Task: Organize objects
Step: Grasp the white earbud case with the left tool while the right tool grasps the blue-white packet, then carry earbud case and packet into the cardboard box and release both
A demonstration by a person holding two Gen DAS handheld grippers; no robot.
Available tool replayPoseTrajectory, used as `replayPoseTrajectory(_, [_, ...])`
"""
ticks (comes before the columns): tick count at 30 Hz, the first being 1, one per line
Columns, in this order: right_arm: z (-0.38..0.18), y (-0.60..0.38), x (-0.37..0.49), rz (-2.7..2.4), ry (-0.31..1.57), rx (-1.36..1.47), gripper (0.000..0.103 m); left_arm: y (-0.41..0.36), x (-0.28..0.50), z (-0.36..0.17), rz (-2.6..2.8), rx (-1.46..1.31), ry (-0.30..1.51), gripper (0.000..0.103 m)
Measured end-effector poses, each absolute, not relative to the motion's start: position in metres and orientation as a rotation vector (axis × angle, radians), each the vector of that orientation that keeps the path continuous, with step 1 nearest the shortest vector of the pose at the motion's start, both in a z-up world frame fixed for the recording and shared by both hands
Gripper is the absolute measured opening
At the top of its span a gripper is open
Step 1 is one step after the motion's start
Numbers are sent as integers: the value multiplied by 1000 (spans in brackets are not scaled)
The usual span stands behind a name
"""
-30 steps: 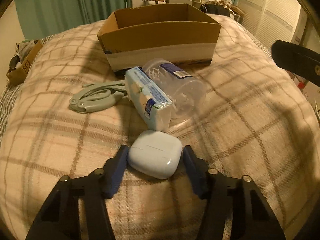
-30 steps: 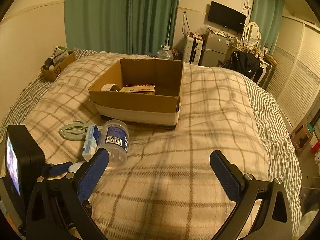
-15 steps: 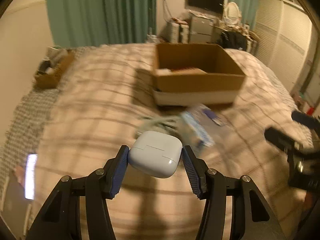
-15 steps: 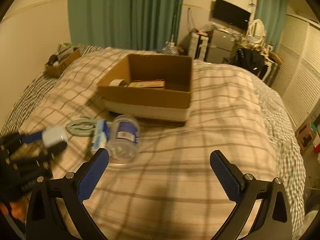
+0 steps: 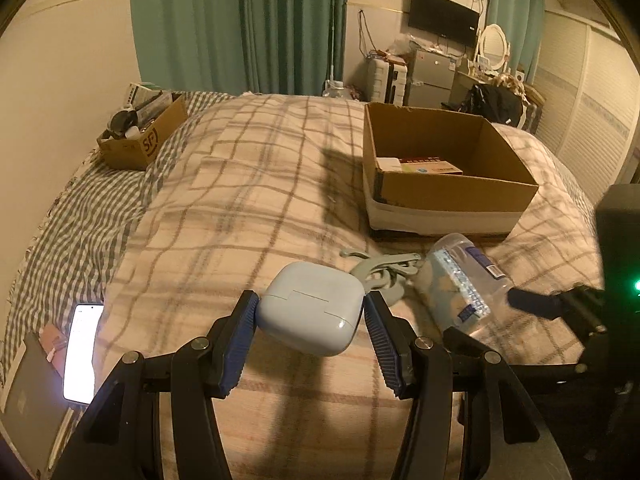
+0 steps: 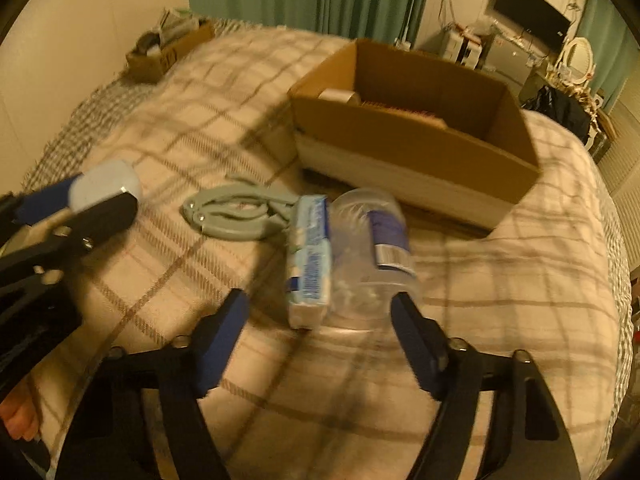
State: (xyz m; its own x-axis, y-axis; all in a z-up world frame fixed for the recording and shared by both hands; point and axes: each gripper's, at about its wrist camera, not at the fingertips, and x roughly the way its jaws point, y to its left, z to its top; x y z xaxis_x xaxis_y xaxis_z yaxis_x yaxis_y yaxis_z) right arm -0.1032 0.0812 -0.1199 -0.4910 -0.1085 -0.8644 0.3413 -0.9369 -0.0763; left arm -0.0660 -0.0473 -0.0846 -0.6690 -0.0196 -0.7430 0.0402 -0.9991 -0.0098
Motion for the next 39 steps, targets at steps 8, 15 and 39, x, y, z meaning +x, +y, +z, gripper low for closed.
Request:
replayPoseTrajectory(8, [-135, 57, -114, -2441, 379, 1447, 40, -61, -70, -95, -2837, 1310, 133, 56])
replayPoseTrajectory(15, [-131, 62, -115, -2491, 373, 1413, 18, -58, -66, -94, -2850, 1318, 114, 56])
replayPoseTrajectory(39, [58, 133, -73, -2740, 371, 871, 18, 9, -83, 29, -3149, 1197, 64, 56])
